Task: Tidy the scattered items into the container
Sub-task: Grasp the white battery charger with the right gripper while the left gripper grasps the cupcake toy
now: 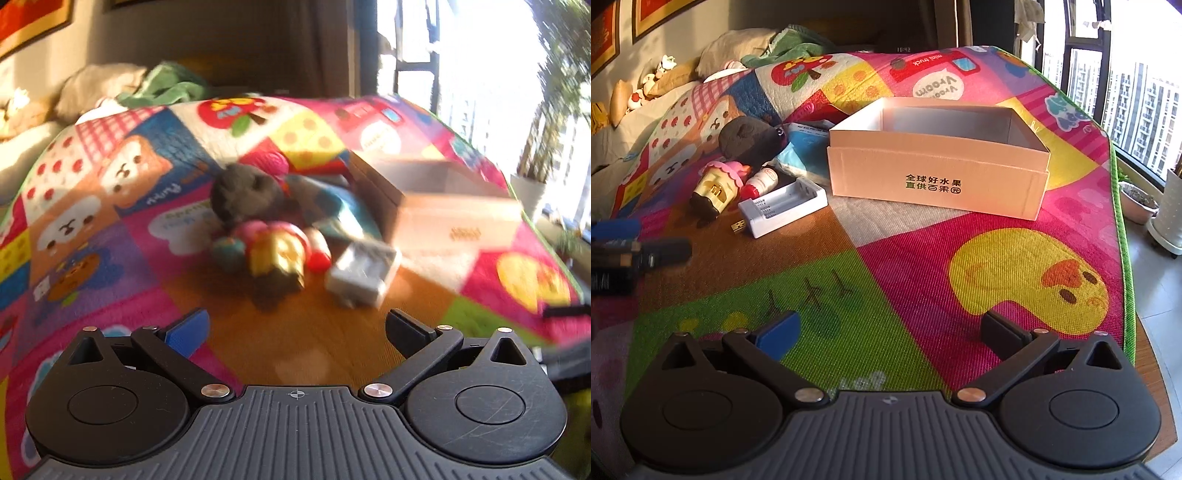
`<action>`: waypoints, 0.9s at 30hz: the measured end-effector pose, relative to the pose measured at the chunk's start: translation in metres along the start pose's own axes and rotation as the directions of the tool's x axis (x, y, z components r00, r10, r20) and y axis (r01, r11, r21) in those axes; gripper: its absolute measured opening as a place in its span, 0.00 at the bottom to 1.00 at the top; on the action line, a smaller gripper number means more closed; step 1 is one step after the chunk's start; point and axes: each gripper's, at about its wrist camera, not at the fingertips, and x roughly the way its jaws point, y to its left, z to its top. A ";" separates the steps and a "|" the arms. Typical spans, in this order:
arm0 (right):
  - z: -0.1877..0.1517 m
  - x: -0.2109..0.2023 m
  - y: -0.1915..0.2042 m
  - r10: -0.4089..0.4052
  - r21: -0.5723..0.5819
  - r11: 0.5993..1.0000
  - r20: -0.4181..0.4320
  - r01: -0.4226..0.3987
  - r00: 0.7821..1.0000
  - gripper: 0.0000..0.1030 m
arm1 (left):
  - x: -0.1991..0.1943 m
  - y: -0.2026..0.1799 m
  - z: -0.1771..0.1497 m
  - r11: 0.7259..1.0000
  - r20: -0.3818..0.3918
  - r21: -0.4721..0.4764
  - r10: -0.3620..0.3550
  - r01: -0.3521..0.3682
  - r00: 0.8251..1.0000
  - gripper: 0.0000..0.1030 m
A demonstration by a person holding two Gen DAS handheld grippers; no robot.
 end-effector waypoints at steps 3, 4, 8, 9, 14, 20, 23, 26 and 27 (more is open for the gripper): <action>0.006 0.002 0.002 0.000 -0.018 1.000 -0.029 -0.001 1.000 1.00 | 0.005 0.015 0.012 0.998 0.018 -0.059 0.002 -0.001 1.000 1.00; 0.010 0.004 0.002 0.011 -0.032 0.999 -0.044 -0.012 0.999 1.00 | 0.007 0.020 0.015 0.997 0.020 -0.077 0.007 -0.005 1.000 1.00; 0.030 0.009 0.014 0.099 -0.150 0.984 -0.019 -0.101 0.995 1.00 | 0.014 0.045 0.017 0.987 -0.006 -0.158 0.007 -0.008 1.000 1.00; 0.035 0.011 0.018 0.120 -0.169 0.979 0.014 -0.116 0.993 1.00 | 0.014 0.050 0.015 0.985 -0.010 -0.172 0.012 -0.014 1.000 1.00; 0.074 0.035 0.044 0.263 -0.194 0.949 0.041 -0.250 0.964 1.00 | 0.013 0.069 0.005 0.975 -0.018 -0.215 0.059 -0.061 0.998 1.00; 0.097 0.079 0.076 0.268 -0.200 0.943 -0.010 -0.265 0.963 1.00 | 0.014 0.079 -0.006 0.964 -0.035 -0.264 0.032 -0.040 0.999 1.00; 0.097 0.092 0.081 0.261 -0.181 0.947 -0.044 -0.265 0.964 0.97 | 0.014 0.077 -0.006 0.966 -0.028 -0.258 0.014 -0.021 1.000 1.00; 0.094 0.087 0.078 0.266 -0.178 0.946 -0.053 -0.271 0.962 0.85 | 0.012 0.070 -0.004 0.975 -0.026 -0.221 0.008 -0.014 1.000 1.00; 0.092 0.082 0.074 0.265 -0.168 0.949 -0.040 -0.268 0.963 0.85 | 0.012 0.067 -0.004 0.979 -0.025 -0.204 0.007 -0.012 1.000 1.00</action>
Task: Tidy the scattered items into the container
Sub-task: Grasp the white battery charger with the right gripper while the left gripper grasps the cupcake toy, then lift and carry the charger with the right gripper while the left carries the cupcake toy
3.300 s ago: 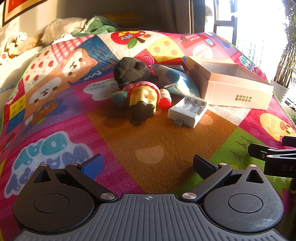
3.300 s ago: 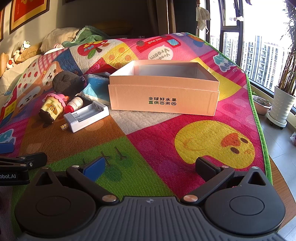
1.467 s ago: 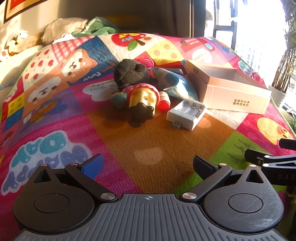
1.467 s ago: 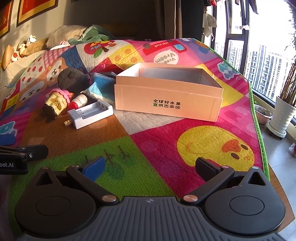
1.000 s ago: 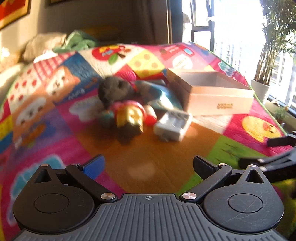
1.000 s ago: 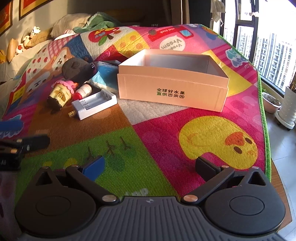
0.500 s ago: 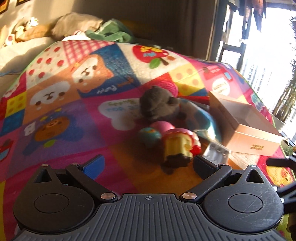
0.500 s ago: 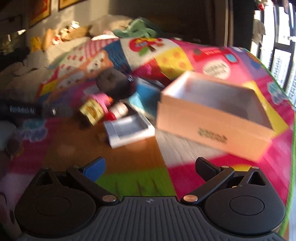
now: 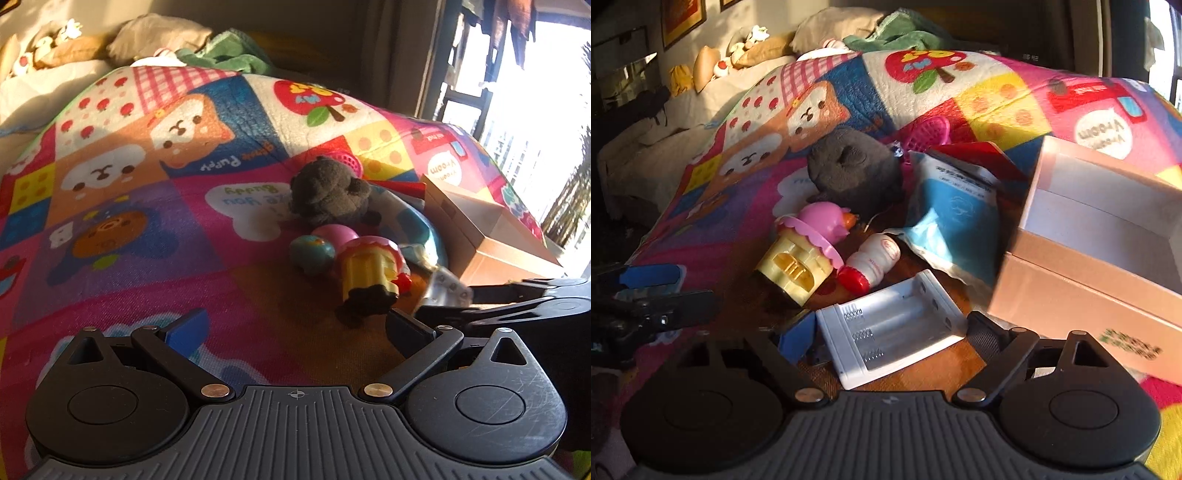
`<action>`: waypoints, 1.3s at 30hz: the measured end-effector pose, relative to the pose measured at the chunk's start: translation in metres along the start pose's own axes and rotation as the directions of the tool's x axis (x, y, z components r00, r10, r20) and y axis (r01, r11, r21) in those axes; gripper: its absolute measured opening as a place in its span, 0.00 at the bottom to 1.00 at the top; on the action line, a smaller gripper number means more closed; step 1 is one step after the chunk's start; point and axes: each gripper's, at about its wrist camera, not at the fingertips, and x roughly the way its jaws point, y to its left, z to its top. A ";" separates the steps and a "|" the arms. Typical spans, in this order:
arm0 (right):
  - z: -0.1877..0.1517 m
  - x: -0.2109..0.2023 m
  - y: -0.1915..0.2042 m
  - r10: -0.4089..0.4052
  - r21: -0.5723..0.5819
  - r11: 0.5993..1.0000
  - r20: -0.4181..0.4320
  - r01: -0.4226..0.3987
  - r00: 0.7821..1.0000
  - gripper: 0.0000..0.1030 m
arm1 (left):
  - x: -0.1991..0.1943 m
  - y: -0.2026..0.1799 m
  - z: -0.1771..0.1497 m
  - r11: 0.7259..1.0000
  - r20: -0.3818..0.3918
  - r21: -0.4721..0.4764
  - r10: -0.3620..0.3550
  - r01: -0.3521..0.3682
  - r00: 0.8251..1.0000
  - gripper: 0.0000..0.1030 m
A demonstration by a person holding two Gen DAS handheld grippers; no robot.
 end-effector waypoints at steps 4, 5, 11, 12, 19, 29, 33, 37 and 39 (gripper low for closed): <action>-0.023 -0.038 -0.021 -0.054 0.068 0.996 0.014 0.053 0.998 0.85 | 0.001 -0.018 0.003 0.997 0.001 0.071 -0.031 0.031 1.000 1.00; -0.032 -0.049 -0.028 -0.081 0.096 0.992 0.015 0.079 0.997 0.85 | 0.002 -0.023 0.005 0.995 0.003 0.093 -0.034 0.033 0.999 1.00; -0.082 -0.104 -0.050 -0.247 0.195 0.953 0.062 0.231 0.967 0.94 | 0.024 -0.048 0.024 0.985 -0.006 0.162 -0.057 0.057 0.998 1.00; -0.087 -0.112 -0.052 -0.259 0.218 0.947 0.088 0.235 0.962 0.98 | 0.029 -0.049 0.029 0.986 -0.020 0.157 -0.060 0.063 0.998 1.00; -0.090 -0.125 -0.055 -0.289 0.247 0.939 0.188 0.240 0.939 1.00 | 0.058 -0.050 0.055 0.994 -0.139 0.103 -0.031 0.046 0.990 0.99; -0.097 -0.116 -0.055 -0.324 0.273 0.923 0.167 0.272 0.931 1.00 | 0.068 -0.061 0.054 0.981 -0.153 0.196 0.021 0.009 0.988 0.63; -0.100 -0.116 -0.058 -0.337 0.291 0.914 0.164 0.281 0.927 1.00 | 0.051 -0.062 0.051 0.981 -0.097 0.189 -0.020 0.038 0.995 0.59; -0.101 -0.117 -0.058 -0.341 0.297 0.912 0.168 0.282 0.925 1.00 | 0.021 -0.074 0.041 0.976 -0.012 0.198 -0.092 0.093 0.996 0.59; -0.101 -0.118 -0.057 -0.344 0.297 0.911 0.170 0.285 0.923 1.00 | 0.007 -0.084 0.030 0.967 0.018 0.221 -0.133 0.126 0.991 0.59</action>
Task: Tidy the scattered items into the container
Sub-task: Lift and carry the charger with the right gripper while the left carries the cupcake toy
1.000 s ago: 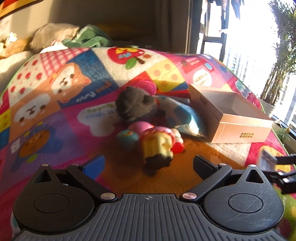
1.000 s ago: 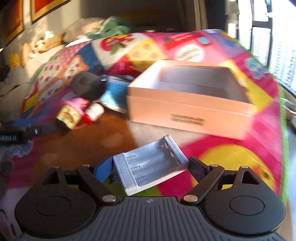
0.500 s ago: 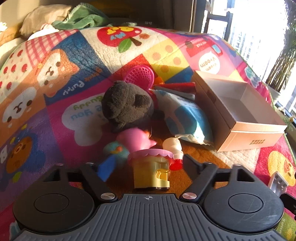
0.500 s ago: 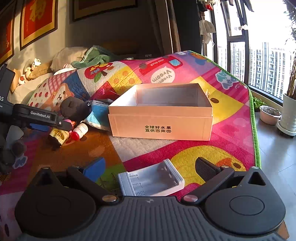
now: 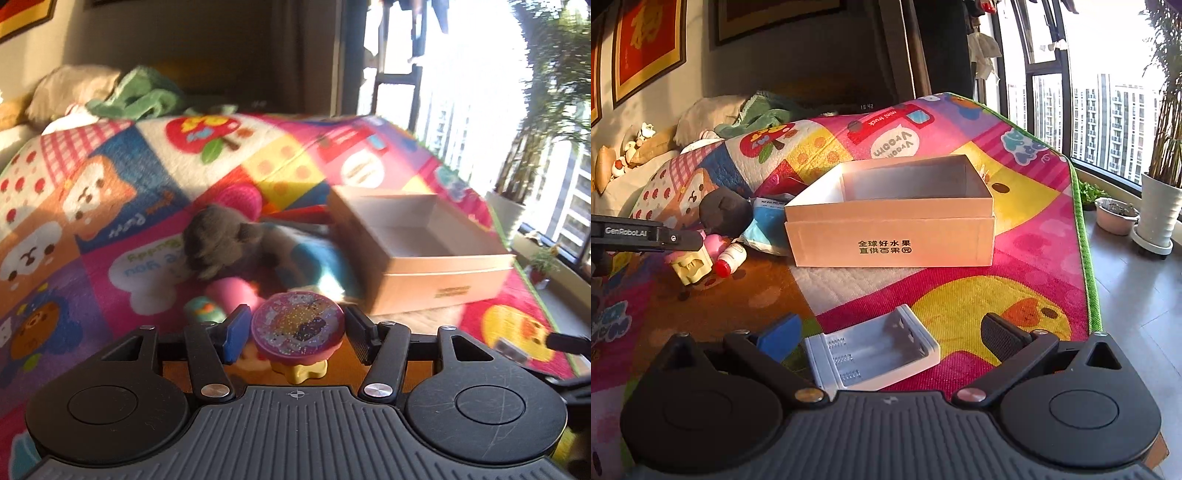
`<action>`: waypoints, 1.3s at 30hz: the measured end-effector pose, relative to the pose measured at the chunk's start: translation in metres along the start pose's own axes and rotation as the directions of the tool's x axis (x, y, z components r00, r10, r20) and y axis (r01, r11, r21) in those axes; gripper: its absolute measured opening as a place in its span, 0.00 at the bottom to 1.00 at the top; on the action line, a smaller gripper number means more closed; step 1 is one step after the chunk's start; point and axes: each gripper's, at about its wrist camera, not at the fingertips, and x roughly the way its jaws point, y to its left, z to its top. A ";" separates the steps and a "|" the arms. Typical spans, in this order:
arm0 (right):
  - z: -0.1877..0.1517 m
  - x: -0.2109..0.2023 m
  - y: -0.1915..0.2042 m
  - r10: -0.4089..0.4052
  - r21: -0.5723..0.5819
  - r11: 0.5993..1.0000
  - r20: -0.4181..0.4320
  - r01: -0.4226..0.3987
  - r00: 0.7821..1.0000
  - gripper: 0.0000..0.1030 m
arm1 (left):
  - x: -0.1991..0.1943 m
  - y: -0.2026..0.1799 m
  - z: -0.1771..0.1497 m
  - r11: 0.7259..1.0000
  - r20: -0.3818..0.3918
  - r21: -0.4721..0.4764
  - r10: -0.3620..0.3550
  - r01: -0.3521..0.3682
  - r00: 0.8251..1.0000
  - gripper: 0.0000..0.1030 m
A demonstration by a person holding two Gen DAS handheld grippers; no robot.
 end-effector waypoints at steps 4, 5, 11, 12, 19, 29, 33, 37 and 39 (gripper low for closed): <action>0.000 -0.003 -0.001 -0.017 -0.014 1.000 0.004 0.017 1.000 1.00 | -0.010 -0.018 -0.023 0.998 -0.032 0.027 -0.049 0.050 0.998 0.59; -0.001 -0.005 -0.002 -0.023 -0.024 0.999 0.009 0.023 1.000 1.00 | -0.011 -0.020 -0.029 0.998 -0.048 0.024 -0.059 0.060 0.997 0.59; -0.001 -0.017 -0.017 -0.082 -0.053 0.995 0.036 0.084 0.996 1.00 | -0.017 -0.018 -0.051 0.995 -0.097 0.013 -0.096 0.098 0.991 0.64; -0.001 -0.018 -0.021 -0.095 -0.052 0.994 0.037 0.097 0.995 1.00 | -0.017 -0.017 -0.054 0.995 -0.108 0.010 -0.099 0.100 0.989 0.70; 0.009 -0.011 -0.043 0.017 -0.013 1.000 -0.015 -0.017 1.000 1.00 | -0.015 -0.011 -0.065 0.996 -0.140 -0.003 -0.087 0.088 0.986 0.94; 0.010 0.026 -0.008 0.231 -0.198 0.940 -0.226 -0.277 0.946 1.00 | -0.013 -0.020 -0.070 0.995 -0.133 0.052 -0.075 0.083 0.988 1.00; 0.010 0.023 -0.010 0.288 -0.129 0.937 -0.243 -0.325 0.926 1.00 | -0.013 -0.020 -0.070 0.995 -0.131 0.051 -0.075 0.082 0.989 1.00; 0.002 0.007 0.000 0.361 -0.134 0.906 -0.246 -0.401 0.899 1.00 | -0.012 -0.023 -0.071 0.995 -0.134 0.069 -0.064 0.073 0.989 1.00; 0.000 0.002 0.008 0.327 -0.175 0.912 -0.233 -0.371 0.916 1.00 | -0.011 -0.025 -0.071 0.994 -0.136 0.080 -0.056 0.068 0.989 1.00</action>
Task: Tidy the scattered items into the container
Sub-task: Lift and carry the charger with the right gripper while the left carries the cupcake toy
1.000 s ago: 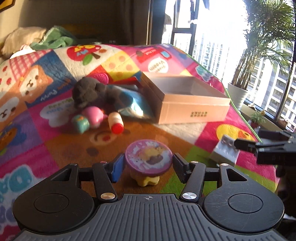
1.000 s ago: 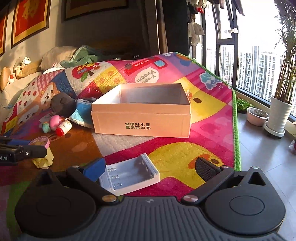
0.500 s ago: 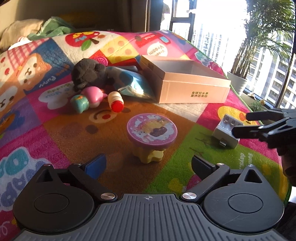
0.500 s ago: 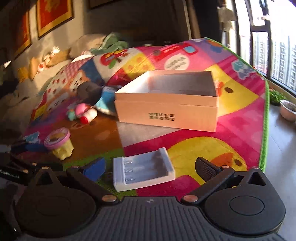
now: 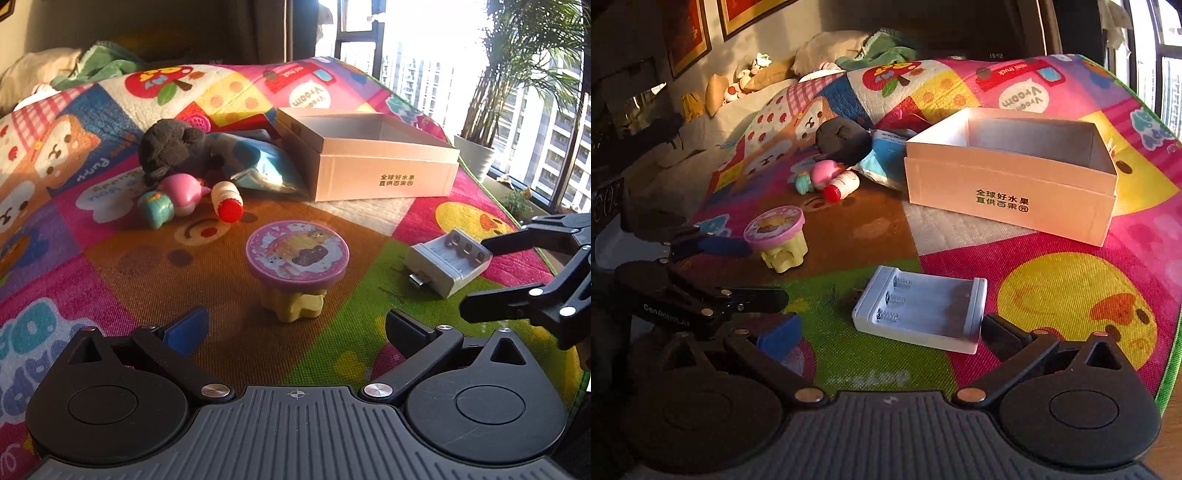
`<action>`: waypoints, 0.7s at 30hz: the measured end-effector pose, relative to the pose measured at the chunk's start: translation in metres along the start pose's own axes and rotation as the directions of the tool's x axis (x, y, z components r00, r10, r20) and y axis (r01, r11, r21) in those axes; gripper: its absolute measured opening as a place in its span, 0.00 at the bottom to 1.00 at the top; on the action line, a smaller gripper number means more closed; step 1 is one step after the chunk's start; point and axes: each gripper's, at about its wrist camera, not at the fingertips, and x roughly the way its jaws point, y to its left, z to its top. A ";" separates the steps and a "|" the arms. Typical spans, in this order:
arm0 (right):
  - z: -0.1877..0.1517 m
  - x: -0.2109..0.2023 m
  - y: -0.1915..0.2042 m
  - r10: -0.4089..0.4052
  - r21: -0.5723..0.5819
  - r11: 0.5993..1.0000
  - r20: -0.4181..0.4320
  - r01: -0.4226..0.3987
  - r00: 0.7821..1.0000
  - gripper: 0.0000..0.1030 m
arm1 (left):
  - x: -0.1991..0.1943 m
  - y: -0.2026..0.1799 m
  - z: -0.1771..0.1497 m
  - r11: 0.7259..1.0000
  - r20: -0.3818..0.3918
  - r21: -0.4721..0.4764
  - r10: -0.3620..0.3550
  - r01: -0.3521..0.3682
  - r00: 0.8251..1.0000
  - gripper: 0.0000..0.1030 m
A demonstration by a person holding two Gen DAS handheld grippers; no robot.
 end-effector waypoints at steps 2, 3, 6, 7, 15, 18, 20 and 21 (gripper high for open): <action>0.002 0.003 0.008 -0.093 -0.015 0.995 0.015 0.094 0.996 1.00 | 0.001 -0.002 0.000 1.000 -0.002 0.010 0.008 -0.008 1.000 1.00; 0.004 0.006 0.011 -0.137 -0.013 0.990 0.022 0.138 0.990 1.00 | 0.001 -0.002 -0.001 1.000 -0.002 0.013 0.011 -0.011 1.000 1.00; 0.008 0.016 0.016 -0.188 0.005 0.982 0.031 0.188 0.982 1.00 | 0.000 -0.002 -0.001 1.000 -0.001 0.015 0.013 -0.013 1.000 1.00; 0.009 0.021 0.018 -0.193 0.007 0.981 0.025 0.193 0.981 1.00 | 0.000 -0.002 -0.001 1.000 0.000 0.014 0.012 -0.012 1.000 1.00; 0.007 0.026 0.023 -0.250 -0.023 0.968 0.026 0.250 0.968 0.90 | 0.000 -0.002 -0.001 1.000 0.004 0.008 0.010 -0.010 1.000 1.00; 0.002 0.021 0.020 -0.270 -0.017 0.962 0.032 0.271 0.962 0.90 | 0.000 -0.001 -0.001 1.000 0.005 0.001 0.008 -0.008 1.000 1.00; -0.001 0.016 0.017 -0.280 -0.011 0.960 0.034 0.280 0.959 0.90 | 0.000 0.000 0.000 1.000 0.002 -0.003 0.007 -0.007 1.000 1.00; -0.003 0.014 0.015 -0.286 -0.006 0.958 0.036 0.287 0.957 0.90 | 0.001 -0.001 0.000 1.000 -0.001 0.000 0.009 -0.009 1.000 1.00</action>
